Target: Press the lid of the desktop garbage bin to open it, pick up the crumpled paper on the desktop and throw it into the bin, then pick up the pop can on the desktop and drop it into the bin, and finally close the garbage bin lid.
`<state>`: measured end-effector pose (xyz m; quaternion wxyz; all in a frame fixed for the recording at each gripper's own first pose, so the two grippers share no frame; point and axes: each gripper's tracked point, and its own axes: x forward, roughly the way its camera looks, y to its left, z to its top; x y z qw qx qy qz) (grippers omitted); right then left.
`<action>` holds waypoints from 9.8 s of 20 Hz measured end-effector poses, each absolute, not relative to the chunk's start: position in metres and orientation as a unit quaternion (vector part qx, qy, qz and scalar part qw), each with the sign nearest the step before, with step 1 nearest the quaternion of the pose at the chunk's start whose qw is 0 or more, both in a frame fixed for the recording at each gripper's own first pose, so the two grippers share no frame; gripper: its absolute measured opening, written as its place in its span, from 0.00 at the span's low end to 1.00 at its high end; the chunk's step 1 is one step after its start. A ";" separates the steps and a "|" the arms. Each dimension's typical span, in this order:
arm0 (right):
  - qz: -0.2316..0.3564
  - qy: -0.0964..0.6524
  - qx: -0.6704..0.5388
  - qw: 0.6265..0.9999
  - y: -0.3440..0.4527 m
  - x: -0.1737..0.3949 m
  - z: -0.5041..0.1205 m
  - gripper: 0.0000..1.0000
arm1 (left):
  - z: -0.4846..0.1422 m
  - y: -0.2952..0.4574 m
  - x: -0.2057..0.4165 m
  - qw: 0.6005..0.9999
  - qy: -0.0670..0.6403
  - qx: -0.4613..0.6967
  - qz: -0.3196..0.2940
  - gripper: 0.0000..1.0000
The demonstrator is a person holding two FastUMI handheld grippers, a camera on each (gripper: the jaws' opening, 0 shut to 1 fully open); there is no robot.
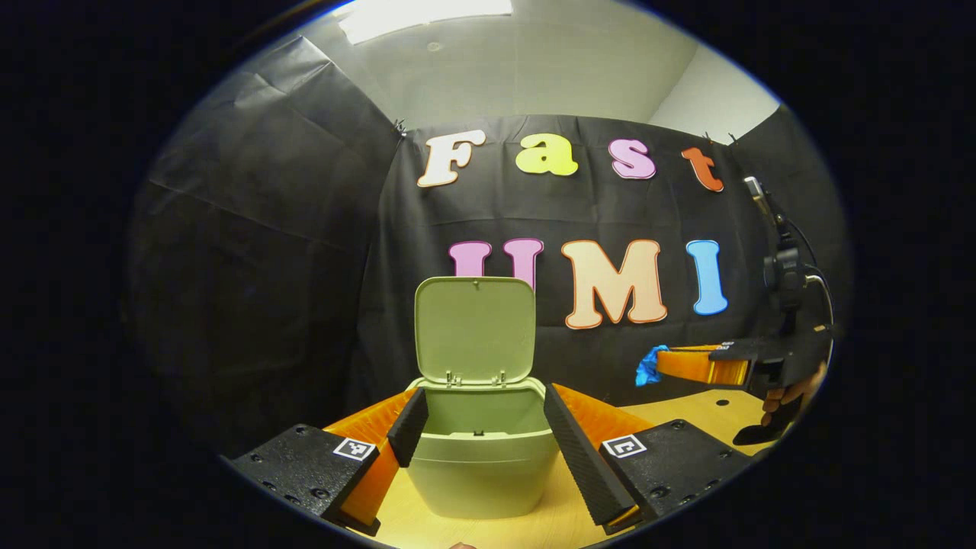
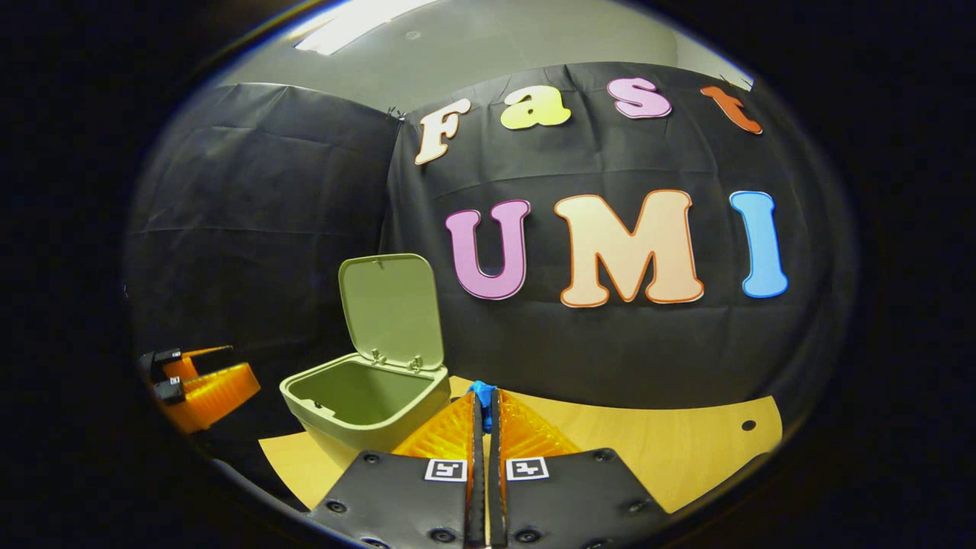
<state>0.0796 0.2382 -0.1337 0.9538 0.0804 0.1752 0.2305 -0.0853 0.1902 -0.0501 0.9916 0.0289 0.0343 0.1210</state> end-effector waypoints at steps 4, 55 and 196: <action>0.254 0.173 0.083 0.948 0.277 0.083 -0.133 0.02 | -0.059 0.209 -0.089 0.991 0.044 0.025 0.126 0.92; 0.052 0.180 0.027 0.982 -0.040 0.058 -0.150 0.99 | -0.152 0.011 -0.028 0.990 0.137 -0.001 -0.036 0.94; 0.178 0.288 0.046 0.940 0.162 -0.045 -0.223 0.96 | -0.126 0.216 -0.005 0.982 0.176 0.045 0.057 0.96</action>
